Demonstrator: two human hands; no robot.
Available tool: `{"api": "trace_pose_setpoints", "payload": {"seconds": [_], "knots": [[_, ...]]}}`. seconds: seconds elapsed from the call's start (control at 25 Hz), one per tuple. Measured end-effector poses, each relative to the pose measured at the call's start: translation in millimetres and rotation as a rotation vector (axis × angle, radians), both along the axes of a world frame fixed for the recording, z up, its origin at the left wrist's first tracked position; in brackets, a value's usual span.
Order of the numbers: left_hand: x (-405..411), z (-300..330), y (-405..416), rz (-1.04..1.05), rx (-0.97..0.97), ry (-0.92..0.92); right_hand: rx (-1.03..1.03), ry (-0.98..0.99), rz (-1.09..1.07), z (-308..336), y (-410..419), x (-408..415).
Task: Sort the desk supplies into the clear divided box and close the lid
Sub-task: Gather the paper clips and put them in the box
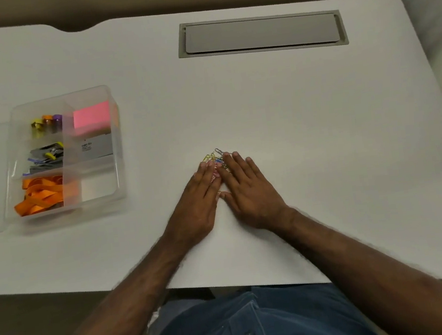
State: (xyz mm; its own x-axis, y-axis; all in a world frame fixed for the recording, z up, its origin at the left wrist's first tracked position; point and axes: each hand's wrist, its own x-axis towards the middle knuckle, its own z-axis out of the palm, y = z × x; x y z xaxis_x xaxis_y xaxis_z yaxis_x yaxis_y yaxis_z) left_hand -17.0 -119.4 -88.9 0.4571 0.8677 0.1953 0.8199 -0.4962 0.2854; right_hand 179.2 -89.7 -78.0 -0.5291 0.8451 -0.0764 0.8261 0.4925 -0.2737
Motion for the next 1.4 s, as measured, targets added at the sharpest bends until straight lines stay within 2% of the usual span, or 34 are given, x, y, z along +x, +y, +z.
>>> {"api": "trace_pose_setpoints", "payload": {"seconds": [0.16, 0.36, 0.48, 0.68, 0.84, 1.08, 1.2, 1.4], "knots": [[-6.2, 15.0, 17.2, 0.127, -0.036, 0.047, -0.005, 0.054, -0.113, 18.5, 16.7, -13.5], [-6.3, 27.1, 25.6, 0.149, -0.108, -0.017, -0.031, -0.059, -0.156, 34.5, 17.2, -28.2], [-11.0, 31.6, 30.0, 0.149, -0.171, -0.031, -0.07, -0.065, -0.181, 43.7, 17.4, -39.4], [-23.9, 34.0, 40.4, 0.132, -0.274, -0.025, -0.113, 0.037, -0.263, 54.4, 14.0, -47.2], [-29.0, 37.6, 45.3, 0.111, -0.307, -0.057, -0.09, -0.083, -0.26, 55.2, 4.9, -56.9], [-34.6, 41.6, 53.0, 0.075, -0.311, -0.084, -0.101, -0.084, -0.371, 64.7, 12.4, -66.6], [-42.4, 45.5, 57.6, 0.073, -0.299, -0.152, -0.083, -0.03, -0.428, 69.8, 16.7, -66.9], [-64.0, 57.1, 59.9, 0.129, -0.265, -0.325, -0.099, 0.169, -0.589, 86.6, 26.8, -77.8]]}}
